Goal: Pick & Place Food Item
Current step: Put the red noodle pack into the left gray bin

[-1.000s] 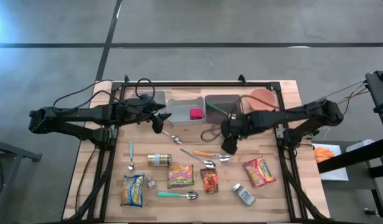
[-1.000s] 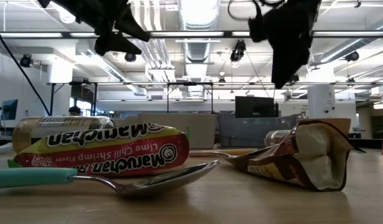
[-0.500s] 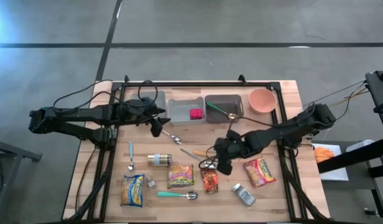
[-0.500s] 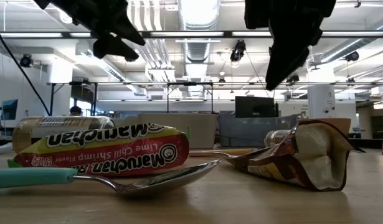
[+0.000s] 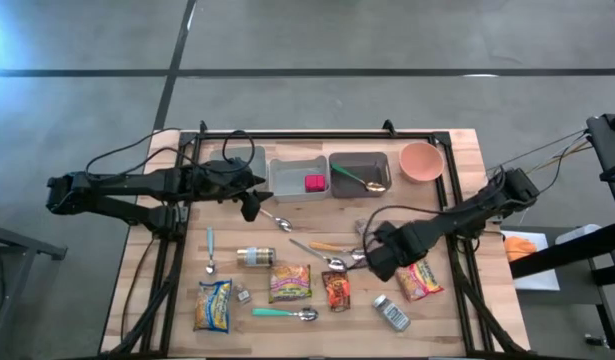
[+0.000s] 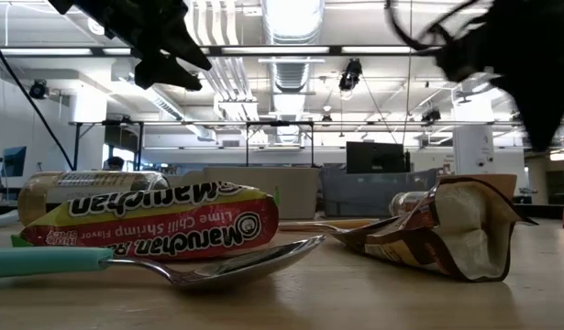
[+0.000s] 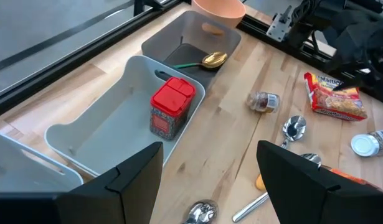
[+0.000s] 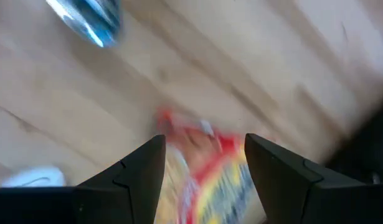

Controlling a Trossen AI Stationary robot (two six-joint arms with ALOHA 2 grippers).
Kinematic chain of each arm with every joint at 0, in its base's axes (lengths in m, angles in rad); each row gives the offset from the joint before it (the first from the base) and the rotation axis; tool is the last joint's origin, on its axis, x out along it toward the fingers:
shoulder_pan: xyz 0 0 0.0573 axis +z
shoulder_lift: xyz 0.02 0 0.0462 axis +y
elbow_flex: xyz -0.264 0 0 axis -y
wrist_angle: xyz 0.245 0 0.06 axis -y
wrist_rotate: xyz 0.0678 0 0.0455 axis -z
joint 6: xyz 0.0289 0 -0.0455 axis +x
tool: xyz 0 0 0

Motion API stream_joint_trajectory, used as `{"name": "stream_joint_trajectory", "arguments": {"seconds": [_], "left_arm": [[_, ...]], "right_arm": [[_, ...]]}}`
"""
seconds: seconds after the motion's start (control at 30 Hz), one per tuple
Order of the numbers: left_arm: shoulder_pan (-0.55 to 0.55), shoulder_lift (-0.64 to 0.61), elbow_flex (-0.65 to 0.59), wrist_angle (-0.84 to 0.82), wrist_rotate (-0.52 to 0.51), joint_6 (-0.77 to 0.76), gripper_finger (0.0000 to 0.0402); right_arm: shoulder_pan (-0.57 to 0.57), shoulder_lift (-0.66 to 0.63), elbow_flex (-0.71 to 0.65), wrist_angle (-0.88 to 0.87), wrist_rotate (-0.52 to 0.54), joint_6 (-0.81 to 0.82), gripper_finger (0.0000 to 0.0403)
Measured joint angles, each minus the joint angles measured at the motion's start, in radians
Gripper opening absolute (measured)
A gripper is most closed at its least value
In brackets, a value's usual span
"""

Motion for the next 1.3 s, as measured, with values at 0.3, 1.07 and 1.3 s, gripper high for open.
{"name": "stream_joint_trajectory", "arguments": {"seconds": [0.3, 1.07, 1.3], "left_arm": [[0.000, 0.000, 0.000, 0.002, 0.000, 0.030, 0.0262], [0.000, 0.000, 0.000, 0.016, 0.000, 0.106, 0.0262], [0.000, -0.001, 0.000, 0.020, -0.021, 0.106, 0.0262]], "right_arm": [[0.293, -0.078, 0.000, -0.015, 0.054, 0.573, 0.0217], [0.599, -0.009, -0.001, 0.131, -0.002, -0.021, 0.0217], [0.630, 0.143, 0.034, 0.042, -0.052, -0.095, 0.0217]]}}
